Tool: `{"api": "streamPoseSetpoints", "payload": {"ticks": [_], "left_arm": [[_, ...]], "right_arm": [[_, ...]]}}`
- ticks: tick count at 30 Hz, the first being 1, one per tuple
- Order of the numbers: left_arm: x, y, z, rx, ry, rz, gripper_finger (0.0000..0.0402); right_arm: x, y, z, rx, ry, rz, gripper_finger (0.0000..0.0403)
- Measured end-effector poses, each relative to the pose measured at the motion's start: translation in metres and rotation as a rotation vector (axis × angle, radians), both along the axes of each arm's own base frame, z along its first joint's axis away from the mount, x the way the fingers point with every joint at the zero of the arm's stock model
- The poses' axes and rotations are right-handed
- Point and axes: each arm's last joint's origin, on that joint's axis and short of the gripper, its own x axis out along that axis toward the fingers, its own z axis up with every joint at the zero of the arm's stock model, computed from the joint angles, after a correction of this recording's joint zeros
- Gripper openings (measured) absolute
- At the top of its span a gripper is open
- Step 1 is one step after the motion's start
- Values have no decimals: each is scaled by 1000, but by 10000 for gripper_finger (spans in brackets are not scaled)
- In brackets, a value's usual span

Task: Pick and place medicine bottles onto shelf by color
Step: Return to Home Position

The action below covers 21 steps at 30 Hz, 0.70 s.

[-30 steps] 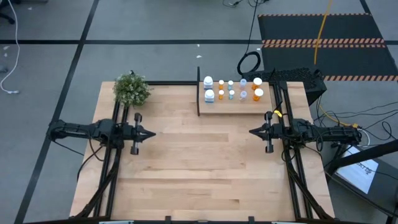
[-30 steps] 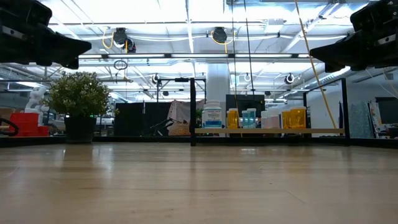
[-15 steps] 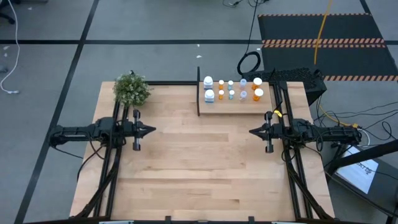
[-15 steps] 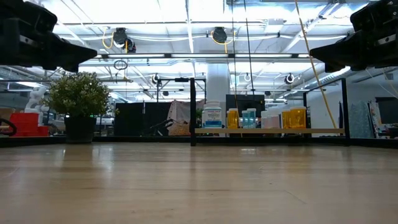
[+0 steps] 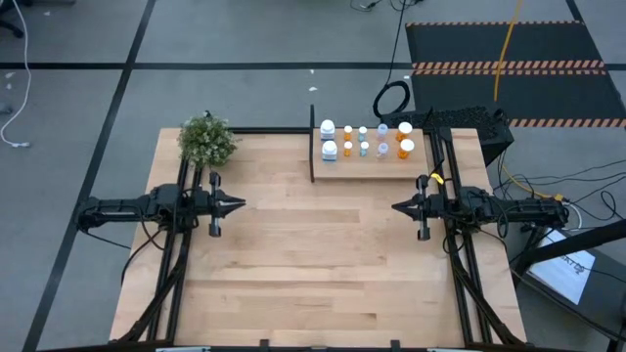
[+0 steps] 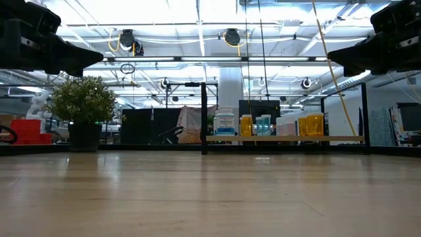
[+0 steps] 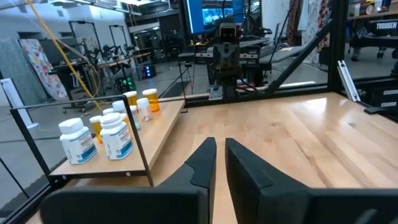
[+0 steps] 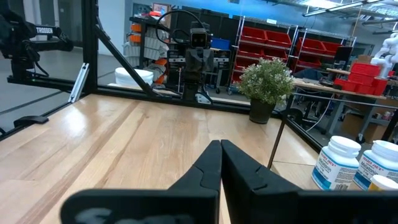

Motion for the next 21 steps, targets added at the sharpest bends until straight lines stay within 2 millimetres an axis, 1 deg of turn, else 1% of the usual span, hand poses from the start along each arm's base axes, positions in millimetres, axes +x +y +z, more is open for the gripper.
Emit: {"api": "streamPoseSetpoints", "payload": {"ticks": [21], "left_arm": [[0,0,0,-2,1,1,42]], "right_arm": [[0,0,0,0,0,0,0]]}}
